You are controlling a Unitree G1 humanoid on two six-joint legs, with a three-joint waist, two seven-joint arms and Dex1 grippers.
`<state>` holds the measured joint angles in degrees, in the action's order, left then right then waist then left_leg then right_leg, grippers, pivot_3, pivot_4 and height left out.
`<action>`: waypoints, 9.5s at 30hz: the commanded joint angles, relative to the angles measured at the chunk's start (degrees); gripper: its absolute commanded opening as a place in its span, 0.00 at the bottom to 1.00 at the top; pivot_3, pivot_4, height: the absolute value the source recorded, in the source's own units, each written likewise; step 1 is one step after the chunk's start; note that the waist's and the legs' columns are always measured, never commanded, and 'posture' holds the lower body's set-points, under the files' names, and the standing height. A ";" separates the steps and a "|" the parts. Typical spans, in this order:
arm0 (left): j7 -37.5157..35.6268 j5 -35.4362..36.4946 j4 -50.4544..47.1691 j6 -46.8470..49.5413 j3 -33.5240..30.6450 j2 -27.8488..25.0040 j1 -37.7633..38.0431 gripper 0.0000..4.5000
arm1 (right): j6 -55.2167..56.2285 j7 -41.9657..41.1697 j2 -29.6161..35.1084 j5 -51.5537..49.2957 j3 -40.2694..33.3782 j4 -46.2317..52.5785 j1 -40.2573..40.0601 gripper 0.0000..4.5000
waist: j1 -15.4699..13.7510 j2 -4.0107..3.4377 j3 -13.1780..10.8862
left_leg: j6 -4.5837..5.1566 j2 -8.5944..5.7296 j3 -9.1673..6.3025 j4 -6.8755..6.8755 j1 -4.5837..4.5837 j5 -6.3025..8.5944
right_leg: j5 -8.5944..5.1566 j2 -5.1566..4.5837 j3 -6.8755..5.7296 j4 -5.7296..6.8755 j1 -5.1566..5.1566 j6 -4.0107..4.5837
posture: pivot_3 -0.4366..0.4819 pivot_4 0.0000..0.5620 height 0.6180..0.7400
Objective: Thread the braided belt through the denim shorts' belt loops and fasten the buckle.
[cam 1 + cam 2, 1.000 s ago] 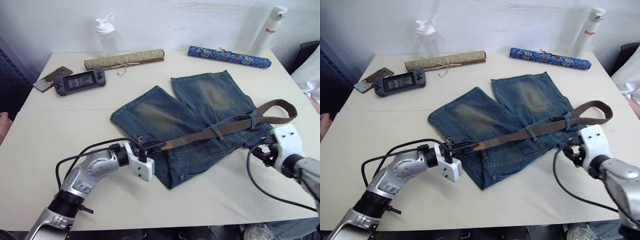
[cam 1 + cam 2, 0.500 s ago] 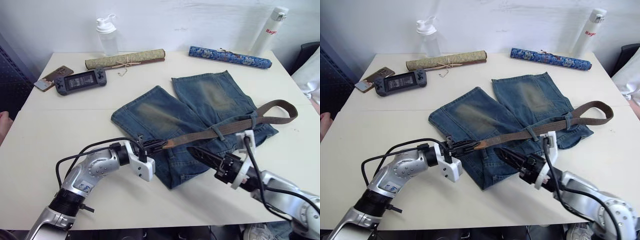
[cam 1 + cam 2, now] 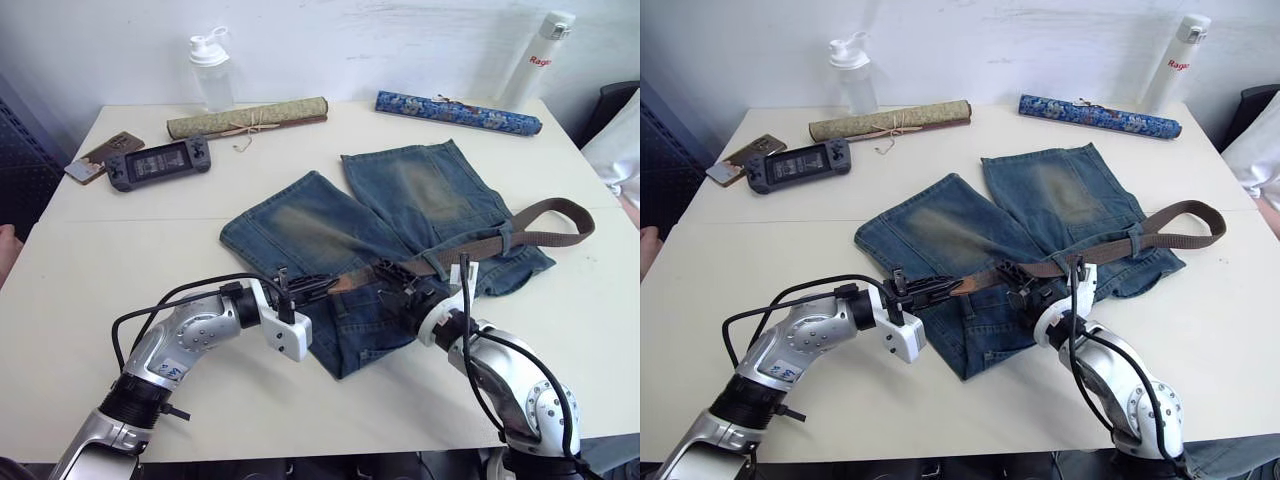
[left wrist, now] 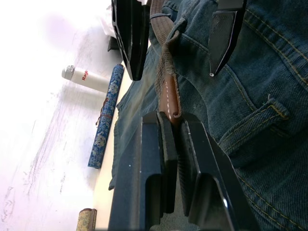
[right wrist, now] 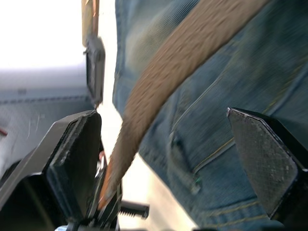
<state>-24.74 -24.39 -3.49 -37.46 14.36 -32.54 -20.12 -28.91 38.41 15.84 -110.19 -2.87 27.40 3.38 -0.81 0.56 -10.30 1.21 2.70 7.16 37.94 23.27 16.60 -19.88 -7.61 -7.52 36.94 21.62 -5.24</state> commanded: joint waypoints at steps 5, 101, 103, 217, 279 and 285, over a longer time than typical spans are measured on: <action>0.69 -0.32 -0.18 -0.78 -0.38 -0.07 -0.66 0.00 | 2.71 -1.97 -2.09 0.70 -1.40 2.19 1.02 0.30 | 0.11 0.00 0.00 | 0.01 0.00 0.00 0.00 0.00 0.00 | 0.00 0.00 0.00 0.00 0.00 0.00 | 0.48 0.27 0.82; -10.23 5.98 -4.02 7.91 -5.31 -1.87 14.57 0.58 | -13.92 -7.65 -12.83 5.77 2.90 -20.46 7.30 0.00 | 3.06 0.03 0.18 | -0.13 0.12 0.00 -0.75 -0.27 0.05 | -0.15 0.09 -0.01 0.01 0.06 0.27 | 0.48 0.27 0.82; -8.79 4.63 -4.02 8.20 -5.70 -1.88 14.42 0.58 | -13.89 -7.68 -12.87 5.92 2.76 -20.37 7.38 0.00 | 3.07 0.03 0.18 | -0.13 0.12 -0.01 -0.75 -0.28 0.05 | -0.15 0.09 0.00 0.01 0.06 0.27 | 0.48 0.27 0.82; 26.48 8.73 64.76 -30.53 -18.67 -33.87 14.71 0.74 | -33.07 -48.27 10.91 78.79 4.25 -8.06 9.37 0.15 | 3.58 1.21 1.16 | -0.71 0.63 0.37 -1.04 -1.08 0.36 | -0.45 0.18 0.02 0.14 -0.01 0.85 | 0.48 0.27 0.82; -28.37 28.23 -13.17 43.18 7.05 -3.89 3.47 0.02 | 14.42 -77.99 38.37 126.50 13.26 -31.29 11.16 0.22 | 1.03 1.23 -0.24 | -0.50 0.38 1.10 -0.50 -1.06 0.12 | -0.10 0.12 0.65 -0.06 -0.12 0.34 | 0.48 0.27 0.82; -28.51 26.90 -12.38 42.00 5.62 -5.56 3.53 0.00 | 10.15 -80.15 35.69 123.31 11.23 -25.74 10.07 0.01 | 1.02 1.21 -0.24 | -0.49 0.38 1.09 -0.51 -1.06 0.13 | -0.10 0.11 0.64 -0.05 -0.12 0.34 | 0.48 0.27 0.82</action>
<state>-53.31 3.43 -15.08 6.03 22.34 -36.79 -16.68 -15.87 -39.20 53.10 14.92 7.18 0.32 15.38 0.21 1.77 -10.55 0.72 3.08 8.25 37.43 22.21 16.73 -19.98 -7.49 -6.89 36.89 21.50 -4.91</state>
